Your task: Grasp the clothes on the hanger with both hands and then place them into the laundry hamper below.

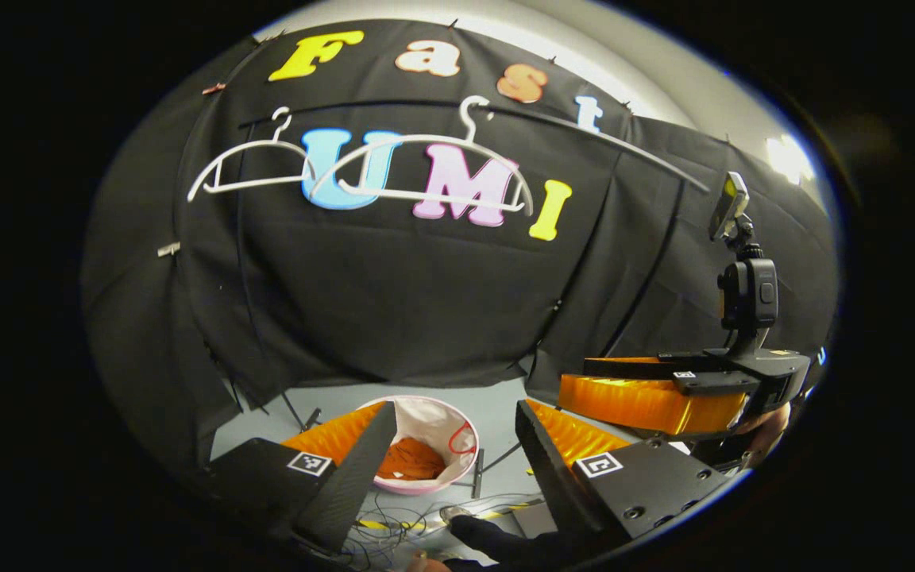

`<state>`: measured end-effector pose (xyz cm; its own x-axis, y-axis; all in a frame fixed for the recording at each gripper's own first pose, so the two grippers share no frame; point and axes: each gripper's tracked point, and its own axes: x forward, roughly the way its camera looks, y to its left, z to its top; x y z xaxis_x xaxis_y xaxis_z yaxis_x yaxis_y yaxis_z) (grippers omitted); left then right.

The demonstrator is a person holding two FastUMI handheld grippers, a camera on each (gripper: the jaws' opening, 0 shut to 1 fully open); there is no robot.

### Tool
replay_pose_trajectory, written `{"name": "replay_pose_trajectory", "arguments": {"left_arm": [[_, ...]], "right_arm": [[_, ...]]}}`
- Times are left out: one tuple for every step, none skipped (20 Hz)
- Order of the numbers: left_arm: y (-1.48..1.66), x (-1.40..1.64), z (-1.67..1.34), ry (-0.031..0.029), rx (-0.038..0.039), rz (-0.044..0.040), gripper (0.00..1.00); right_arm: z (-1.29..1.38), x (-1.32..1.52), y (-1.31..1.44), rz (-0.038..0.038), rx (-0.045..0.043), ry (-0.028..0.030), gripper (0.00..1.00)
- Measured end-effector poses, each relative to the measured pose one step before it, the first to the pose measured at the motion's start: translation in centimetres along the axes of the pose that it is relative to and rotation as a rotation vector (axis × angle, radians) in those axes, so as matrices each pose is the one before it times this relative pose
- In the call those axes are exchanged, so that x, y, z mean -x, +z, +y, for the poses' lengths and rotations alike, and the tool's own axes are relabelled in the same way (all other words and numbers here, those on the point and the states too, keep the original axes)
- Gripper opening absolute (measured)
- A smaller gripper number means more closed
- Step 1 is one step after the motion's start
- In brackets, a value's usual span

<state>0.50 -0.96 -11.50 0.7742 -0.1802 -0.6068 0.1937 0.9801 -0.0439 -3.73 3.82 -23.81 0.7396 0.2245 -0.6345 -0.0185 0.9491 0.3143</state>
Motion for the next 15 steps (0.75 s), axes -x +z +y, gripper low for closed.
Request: {"name": "replay_pose_trajectory", "arguments": {"left_arm": [[0.801,1.396,-0.359,0.00412,-0.01287,-0.02966,0.96],[0.859,1.513,-0.602,-0.00266,-0.01301,-0.03225,0.96],[1.145,1.061,-0.566,-0.01025,-0.01294,-0.03269,0.96],[0.659,-0.152,-0.395,-0.01495,-0.00882,-0.03449,0.92],[1.153,0.702,-0.669,-0.01615,-0.0058,-0.0302,0.95],[1.078,1.12,-0.739,-0.01286,-0.00615,-0.02562,0.92],[1.222,0.779,-0.468,-0.00418,-0.00742,-0.03122,0.95],[1.328,0.728,-0.489,0.00043,-0.00646,-0.03394,0.92],[1.256,0.506,-0.43,-0.00447,-0.00573,-0.0306,0.92],[1.095,0.253,-0.447,-0.00477,-0.00794,-0.02828,0.92],[1.183,0.319,-0.206,0.00276,-0.01062,-0.02522,0.92],[0.982,0.432,0.062,0.00507,-0.01319,-0.0255,0.92],[1.024,0.22,0.108,0.00705,-0.01295,-0.02454,0.95],[1.018,0.194,0.116,0.01007,-0.00958,-0.02814,0.95],[0.977,0.099,0.074,0.00842,-0.00542,-0.02509,0.95]], "right_arm": [[0.396,1.208,0.772,-0.02887,0.01246,-0.00702,0.99],[0.324,1.393,1.114,-0.03678,0.01625,-0.00927,0.99],[0.344,1.039,1.15,-0.03738,0.00971,-0.00381,0.99],[0.4,1.037,1.451,-0.0416,0.00703,-0.00001,0.99],[0.444,1.0,1.309,-0.04429,0.00398,-0.00032,0.99],[0.295,0.905,1.272,-0.0412,0.00497,-0.00096,0.98],[0.125,0.668,0.898,-0.03474,0.00887,-0.00385,0.98],[0.192,0.686,1.049,-0.03379,0.01345,-0.00443,0.98],[0.133,0.451,0.708,-0.02109,0.01394,-0.00444,1.0],[0.032,0.65,0.829,-0.02485,0.01612,-0.00684,1.0],[0.056,0.7,0.958,-0.02881,0.0175,-0.00356,1.0],[-0.03,0.531,1.054,-0.03154,0.02463,-0.01026,0.92],[-0.18,0.529,1.336,-0.03772,0.03496,-0.01345,1.0],[0.012,0.417,1.039,-0.03605,0.03041,-0.00715,1.0],[0.254,0.465,1.088,-0.03954,0.02694,0.00327,1.0]]}}
